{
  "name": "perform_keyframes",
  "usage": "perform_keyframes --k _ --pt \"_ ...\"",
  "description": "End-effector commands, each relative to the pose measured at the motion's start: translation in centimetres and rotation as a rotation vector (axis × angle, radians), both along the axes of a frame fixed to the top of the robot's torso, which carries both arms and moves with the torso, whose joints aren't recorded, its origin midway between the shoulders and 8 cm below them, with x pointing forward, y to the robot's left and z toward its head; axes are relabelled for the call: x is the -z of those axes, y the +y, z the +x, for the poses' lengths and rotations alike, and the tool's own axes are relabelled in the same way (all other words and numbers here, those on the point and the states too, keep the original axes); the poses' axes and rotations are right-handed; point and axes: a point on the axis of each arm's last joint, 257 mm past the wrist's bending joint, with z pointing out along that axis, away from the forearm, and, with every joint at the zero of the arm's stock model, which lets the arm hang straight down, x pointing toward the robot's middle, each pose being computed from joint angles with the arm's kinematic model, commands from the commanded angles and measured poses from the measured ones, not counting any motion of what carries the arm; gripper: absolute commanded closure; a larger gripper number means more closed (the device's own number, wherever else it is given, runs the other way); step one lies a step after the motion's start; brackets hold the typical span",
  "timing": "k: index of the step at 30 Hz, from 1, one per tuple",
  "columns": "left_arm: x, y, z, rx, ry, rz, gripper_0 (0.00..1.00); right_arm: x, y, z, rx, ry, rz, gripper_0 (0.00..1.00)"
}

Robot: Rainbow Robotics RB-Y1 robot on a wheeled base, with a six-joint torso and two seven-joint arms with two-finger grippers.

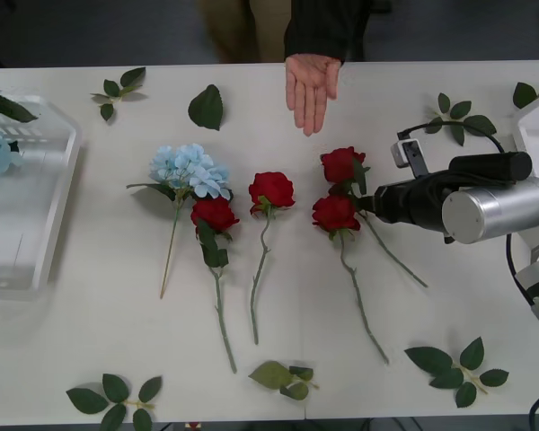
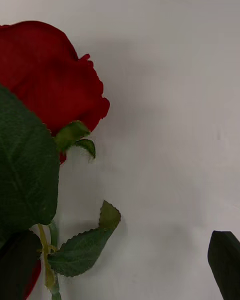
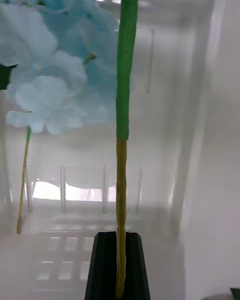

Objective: Place the red flowers into the right box and the blue flowers into the left box. If a person shows an open palm, hand one flower to the person first, then continue sorting.

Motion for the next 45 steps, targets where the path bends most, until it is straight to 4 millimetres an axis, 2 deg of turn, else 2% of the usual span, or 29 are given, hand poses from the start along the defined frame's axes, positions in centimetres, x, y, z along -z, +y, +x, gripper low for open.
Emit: perform_keyframes --k 1,3,6,13,20,22,23,24,25,26,27,35,40,41,45 --pt "1.4 6.5 -1.7 0.043 -0.035 0.15 1.0 -3.5 2.0 2.3 -0.005 -0.082 0.039 0.0" --pt "2.2 8.0 -2.0 0.033 -0.04 0.164 1.0 -3.5 2.1 2.4 -0.007 -0.081 0.039 0.0" --pt "3.8 9.9 -2.5 0.016 -0.045 0.161 1.0 -3.6 3.5 2.4 -0.026 -0.091 0.059 0.0" --pt "4.7 10.7 -1.9 0.019 -0.079 0.155 1.0 -5.7 5.2 2.6 -0.049 -0.135 0.109 0.0" --pt "5.1 10.0 -1.6 0.024 -0.079 0.147 0.99 -7.2 7.9 2.7 -0.077 -0.146 0.174 0.0" --pt "5.0 9.8 -1.2 0.023 -0.091 0.145 0.85 -7.4 8.6 2.9 -0.084 -0.152 0.18 0.0" --pt "5.1 9.8 -1.0 0.022 -0.096 0.145 0.46 -7.4 9.0 3.1 -0.085 -0.152 0.182 0.0" --pt "5.1 9.8 -0.9 0.019 -0.101 0.148 0.25 -7.3 9.1 3.2 -0.083 -0.151 0.182 0.0" --pt "5.2 9.7 -0.8 0.02 -0.103 0.148 0.12 -7.0 9.1 3.5 -0.076 -0.15 0.183 0.0" --pt "5.2 9.8 -0.8 0.018 -0.104 0.148 0.07 -6.9 9.2 3.6 -0.075 -0.153 0.182 0.0" --pt "5.2 9.7 -0.8 0.02 -0.104 0.149 0.03 -6.5 9.0 4.0 -0.068 -0.155 0.175 0.0" --pt "5.2 9.5 -0.7 0.03 -0.105 0.151 0.03 -3.6 6.9 4.5 -0.039 -0.126 0.11 0.0" --pt "5.2 9.4 -0.7 0.037 -0.104 0.151 0.03 -2.9 6.4 4.4 -0.04 -0.122 0.082 0.01" --pt "5.2 9.4 -0.7 0.038 -0.104 0.152 0.03 -2.8 6.5 4.4 -0.04 -0.122 0.078 0.06" --pt "5.2 9.4 -0.7 0.044 -0.104 0.155 0.03 -2.7 6.7 4.6 -0.046 -0.131 0.067 0.12"
